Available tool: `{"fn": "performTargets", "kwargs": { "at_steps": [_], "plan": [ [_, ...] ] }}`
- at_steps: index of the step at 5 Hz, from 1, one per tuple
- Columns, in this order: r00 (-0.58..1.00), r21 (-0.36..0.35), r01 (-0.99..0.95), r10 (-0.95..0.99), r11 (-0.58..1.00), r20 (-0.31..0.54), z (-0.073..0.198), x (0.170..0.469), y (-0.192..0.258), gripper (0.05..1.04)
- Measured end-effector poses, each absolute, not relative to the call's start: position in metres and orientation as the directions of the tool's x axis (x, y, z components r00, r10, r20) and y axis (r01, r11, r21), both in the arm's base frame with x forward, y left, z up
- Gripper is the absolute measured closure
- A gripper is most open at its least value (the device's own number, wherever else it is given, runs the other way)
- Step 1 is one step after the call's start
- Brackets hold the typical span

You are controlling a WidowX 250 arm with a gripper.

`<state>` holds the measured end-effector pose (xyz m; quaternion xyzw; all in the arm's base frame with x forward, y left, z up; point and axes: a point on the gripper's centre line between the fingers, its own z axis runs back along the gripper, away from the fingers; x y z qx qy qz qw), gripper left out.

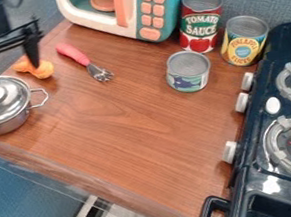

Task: Open the lid of the metal pot ant moved on the right side of table

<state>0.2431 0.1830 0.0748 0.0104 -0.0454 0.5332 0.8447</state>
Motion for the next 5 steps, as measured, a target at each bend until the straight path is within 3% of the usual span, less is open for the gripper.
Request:
{"fn": "performTargets", "kwargs": {
  "at_steps": [1, 2, 4, 5],
  "plan": [
    [0.396, -0.009, -0.918, 0.915, 0.398, 0.081, 0.068, 0.215, 0.190, 0.083],
    [0.366, 0.014, -0.930, 0.925, 0.366, 0.108, 0.064, 0.207, 0.200, 0.083],
    [0.367, 0.037, -0.930, 0.925, 0.365, 0.099, 0.049, 0.215, 0.202, 0.132],
    [0.350, 0.019, -0.937, 0.929, 0.350, 0.124, 0.050, 0.218, 0.201, 0.384]
  ]
}}
